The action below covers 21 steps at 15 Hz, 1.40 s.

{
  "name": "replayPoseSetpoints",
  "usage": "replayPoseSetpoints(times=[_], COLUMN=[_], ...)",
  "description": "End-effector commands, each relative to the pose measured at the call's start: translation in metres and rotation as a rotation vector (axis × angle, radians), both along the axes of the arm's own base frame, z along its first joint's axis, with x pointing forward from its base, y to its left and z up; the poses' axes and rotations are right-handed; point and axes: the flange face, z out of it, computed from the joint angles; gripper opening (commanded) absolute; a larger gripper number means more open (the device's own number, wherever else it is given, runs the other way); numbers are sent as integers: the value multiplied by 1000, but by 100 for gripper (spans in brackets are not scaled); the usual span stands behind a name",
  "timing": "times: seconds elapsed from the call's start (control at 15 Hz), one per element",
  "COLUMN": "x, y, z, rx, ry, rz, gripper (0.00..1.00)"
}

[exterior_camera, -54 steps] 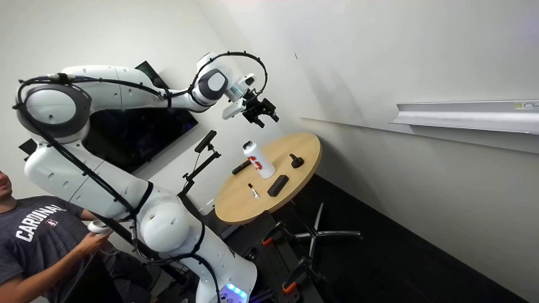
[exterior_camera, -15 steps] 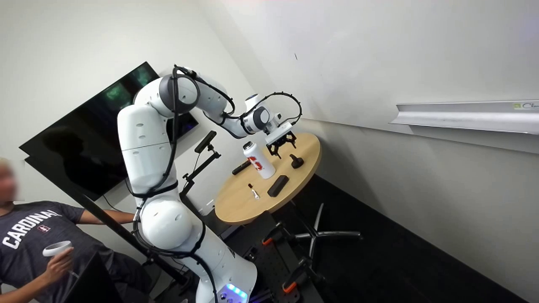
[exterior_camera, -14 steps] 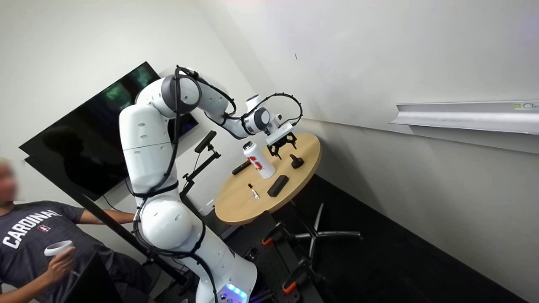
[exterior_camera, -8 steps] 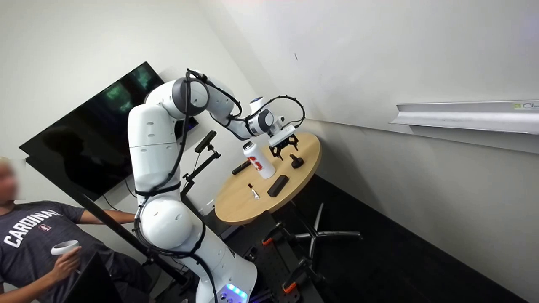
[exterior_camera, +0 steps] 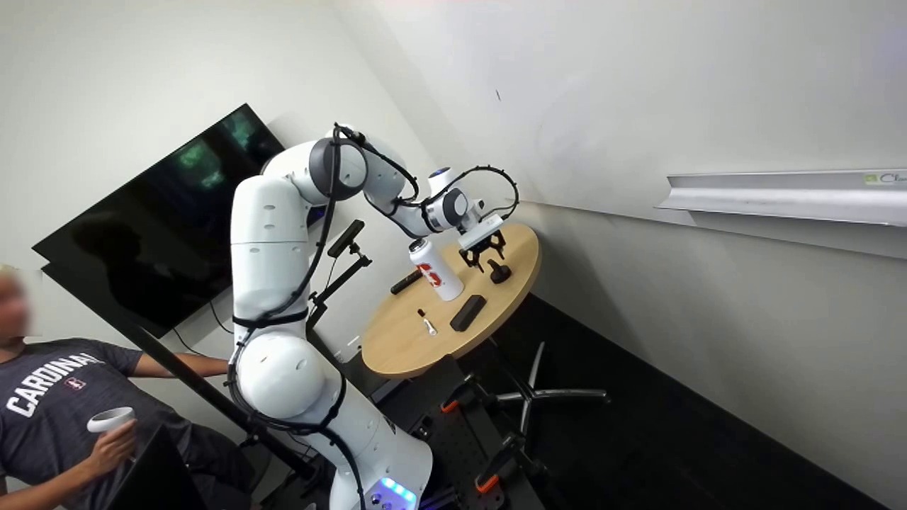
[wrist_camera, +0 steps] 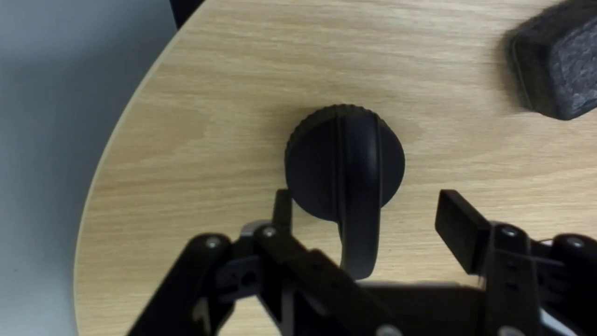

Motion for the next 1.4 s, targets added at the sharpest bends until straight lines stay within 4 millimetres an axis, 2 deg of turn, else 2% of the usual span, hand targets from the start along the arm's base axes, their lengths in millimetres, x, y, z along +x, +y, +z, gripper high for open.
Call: replayPoseSetpoints(times=[0.0, 0.4, 0.47, 0.53, 0.67, 1.0, 1.33], x=[7, 5, 4, 1, -8, -44, -92], y=[6, 6, 6, 7, 10, 25, 47], z=[-2, 3, 6, 14, 35, 121, 209], rx=[4, -17, -29, -43, -61, -123, -110], ry=[-16, -25, -27, -35, -41, -92, -104], rz=[-12, -21, -26, -36, -61, -74, 30], gripper=[49, 3, 0, 5, 5, 5, 5])
